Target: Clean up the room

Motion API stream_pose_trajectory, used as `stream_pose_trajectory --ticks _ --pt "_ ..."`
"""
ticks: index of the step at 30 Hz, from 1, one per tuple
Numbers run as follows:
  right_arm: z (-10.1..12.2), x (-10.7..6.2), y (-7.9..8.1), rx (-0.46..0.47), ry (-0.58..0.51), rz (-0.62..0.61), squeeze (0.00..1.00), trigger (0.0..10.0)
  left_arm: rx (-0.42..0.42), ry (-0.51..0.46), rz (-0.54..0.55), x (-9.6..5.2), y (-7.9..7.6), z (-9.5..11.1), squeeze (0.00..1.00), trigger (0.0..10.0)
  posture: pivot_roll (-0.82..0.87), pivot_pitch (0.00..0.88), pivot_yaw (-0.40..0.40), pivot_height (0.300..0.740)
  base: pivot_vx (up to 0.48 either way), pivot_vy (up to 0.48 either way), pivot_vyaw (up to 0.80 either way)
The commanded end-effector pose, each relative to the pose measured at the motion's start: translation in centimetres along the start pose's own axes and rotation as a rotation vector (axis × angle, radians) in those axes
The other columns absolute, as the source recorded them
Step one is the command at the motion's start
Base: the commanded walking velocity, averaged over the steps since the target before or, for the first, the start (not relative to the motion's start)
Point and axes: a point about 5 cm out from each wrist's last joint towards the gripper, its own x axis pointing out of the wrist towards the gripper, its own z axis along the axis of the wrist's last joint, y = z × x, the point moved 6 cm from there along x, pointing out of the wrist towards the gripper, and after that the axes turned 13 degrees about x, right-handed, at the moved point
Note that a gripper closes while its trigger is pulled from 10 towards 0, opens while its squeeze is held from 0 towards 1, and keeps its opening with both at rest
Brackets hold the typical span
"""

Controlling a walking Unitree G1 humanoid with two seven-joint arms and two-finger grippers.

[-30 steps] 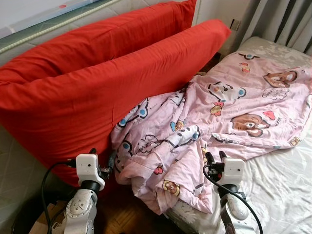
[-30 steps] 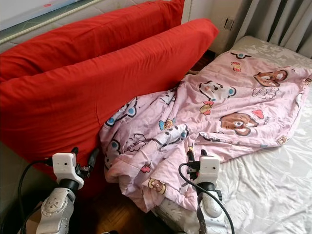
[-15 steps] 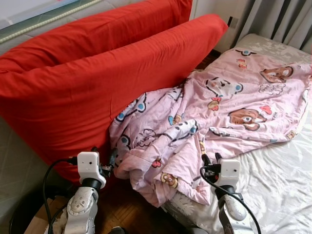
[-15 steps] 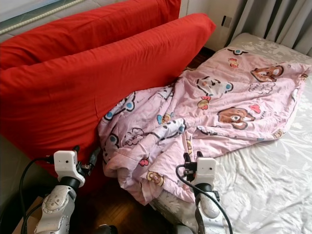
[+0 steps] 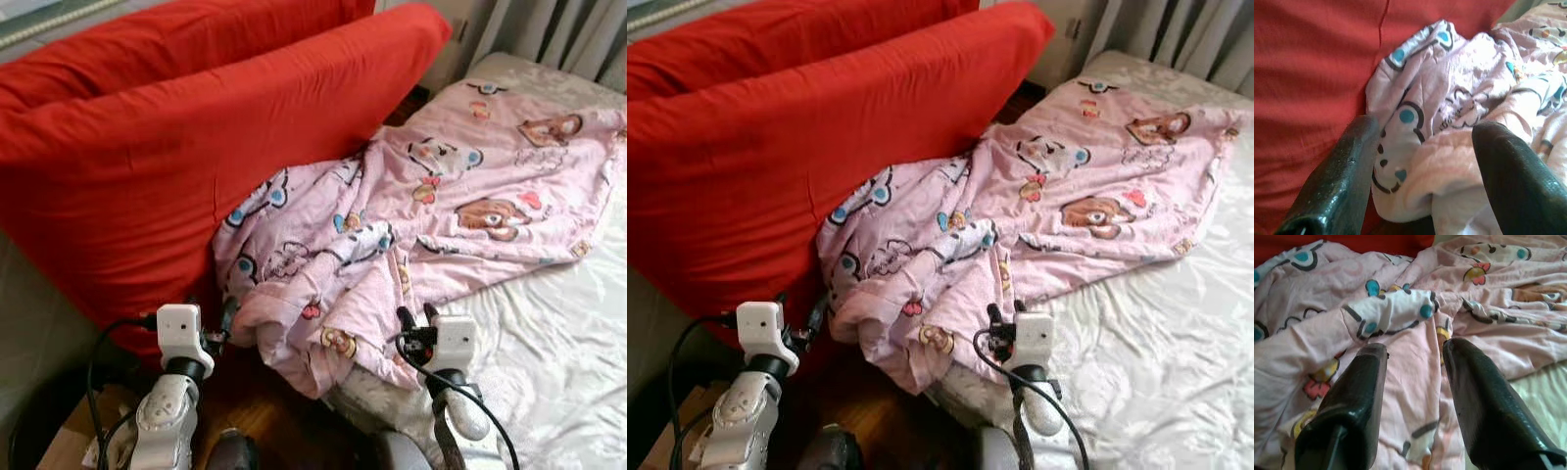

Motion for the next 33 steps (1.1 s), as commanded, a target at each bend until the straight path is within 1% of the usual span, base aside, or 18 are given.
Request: stream_pose_trajectory --ticks 1,7,10,12,14,33 --pt "-0.65 -0.42 -0.32 0.008 0.022 -0.01 0.0 10.0 -0.013 0.017 0.009 -0.44 0.12 -0.47 0.0 10.0 -0.01 0.251 0.0 0.65 0.0 0.0 0.0" --pt "-1.19 -0.35 -0.51 -0.005 0.056 -0.026 0.0 10.0 -0.013 0.018 0.008 -0.41 0.1 -0.46 0.0 10.0 -0.01 0.251 0.001 0.65 0.0 0.0 0.0" --pt "-1.25 -0.35 -0.47 -0.003 0.059 -0.023 0.0 10.0 -0.013 0.019 0.008 -0.42 0.08 -0.46 0.0 10.0 -0.01 0.251 0.001 0.63 0.0 0.0 0.0" --pt "-0.92 -0.46 -0.31 0.01 0.034 -0.013 0.0 10.0 -0.012 0.022 0.007 -0.42 0.05 -0.5 0.0 10.0 0.0 0.251 0.002 0.63 0.0 0.0 0.0" --pt "-0.88 -0.48 -0.3 0.011 0.032 -0.013 0.0 10.0 -0.012 0.023 0.007 -0.42 0.04 -0.51 0.0 10.0 0.0 0.251 0.002 0.63 0.0 0.0 0.0" --pt "-1.29 -0.45 -0.33 0.006 0.061 -0.009 0.0 10.0 -0.032 0.033 -0.022 -0.37 -0.66 -0.65 0.0 10.0 -0.01 0.252 -0.001 0.63 0.0 0.0 0.0"
